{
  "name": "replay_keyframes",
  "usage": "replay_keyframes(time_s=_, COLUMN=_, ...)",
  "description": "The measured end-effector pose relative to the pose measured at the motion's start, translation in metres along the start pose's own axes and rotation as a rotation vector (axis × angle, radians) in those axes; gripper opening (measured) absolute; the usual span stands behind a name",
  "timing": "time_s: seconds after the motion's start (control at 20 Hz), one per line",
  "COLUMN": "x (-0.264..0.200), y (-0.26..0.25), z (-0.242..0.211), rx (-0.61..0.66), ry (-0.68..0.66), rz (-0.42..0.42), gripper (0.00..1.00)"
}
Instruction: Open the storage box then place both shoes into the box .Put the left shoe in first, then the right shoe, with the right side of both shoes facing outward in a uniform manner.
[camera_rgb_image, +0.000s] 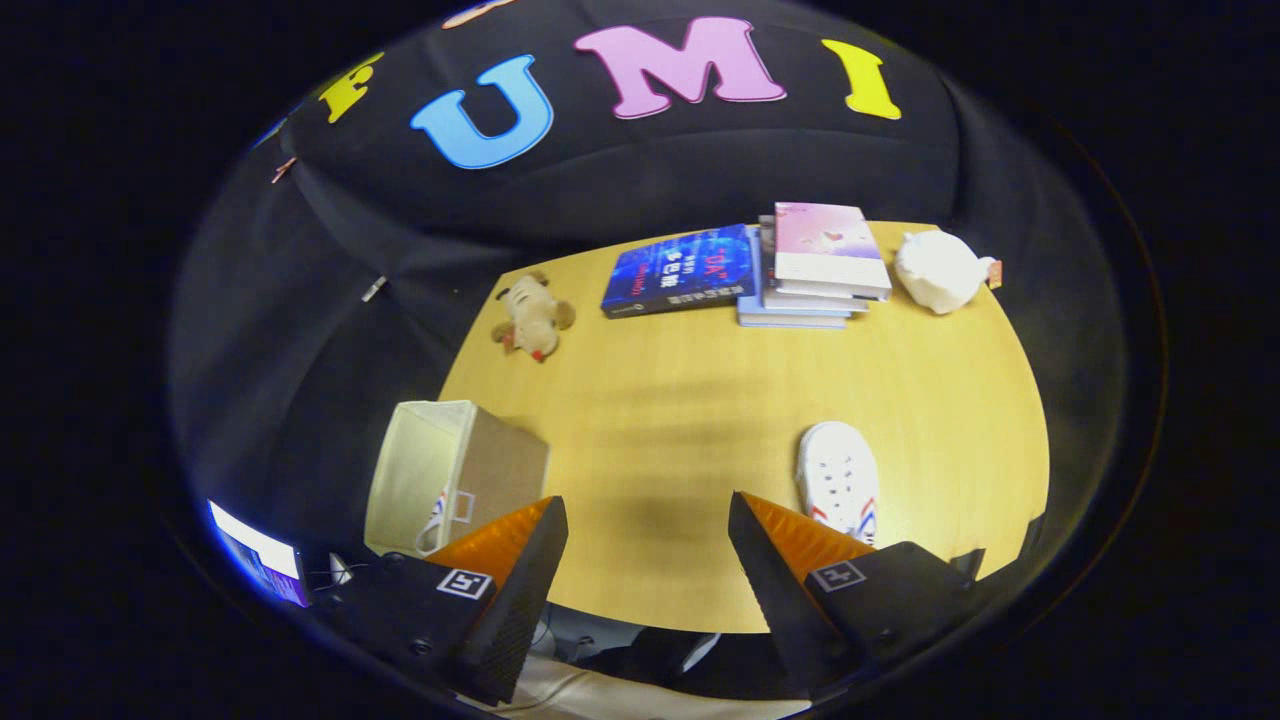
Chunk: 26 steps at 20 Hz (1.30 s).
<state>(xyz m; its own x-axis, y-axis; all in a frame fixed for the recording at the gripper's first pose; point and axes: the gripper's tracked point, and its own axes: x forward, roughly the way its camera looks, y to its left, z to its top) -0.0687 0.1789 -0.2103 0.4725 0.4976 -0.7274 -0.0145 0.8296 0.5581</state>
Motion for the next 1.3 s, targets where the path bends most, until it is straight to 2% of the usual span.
replay_keyframes(time_s=0.3, x=0.006, y=-0.112, z=-0.028, rx=0.006, ry=0.069, rz=-0.129, gripper=0.99)
replay_keyframes(time_s=0.6, x=0.019, y=-0.172, z=-0.062, rx=0.004, ry=0.173, rz=-0.153, gripper=0.98)
replay_keyframes(time_s=0.7, x=0.026, y=-0.185, z=-0.07, rx=0.003, ry=0.197, rz=-0.139, gripper=0.98)
replay_keyframes(time_s=0.85, x=0.043, y=-0.185, z=-0.074, rx=0.006, ry=0.225, rz=-0.072, gripper=0.97)
replay_keyframes(time_s=0.95, x=0.057, y=-0.183, z=-0.074, rx=-0.001, ry=0.236, rz=-0.035, gripper=0.91)
replay_keyframes(time_s=1.1, x=0.078, y=-0.19, z=-0.082, rx=-0.039, ry=0.285, rz=-0.047, gripper=0.9)
replay_keyframes(time_s=1.2, x=0.09, y=-0.194, z=-0.09, rx=-0.041, ry=0.326, rz=-0.06, gripper=0.83)
replay_keyframes(time_s=1.3, x=0.099, y=-0.197, z=-0.096, rx=-0.081, ry=0.351, rz=-0.076, gripper=0.83)
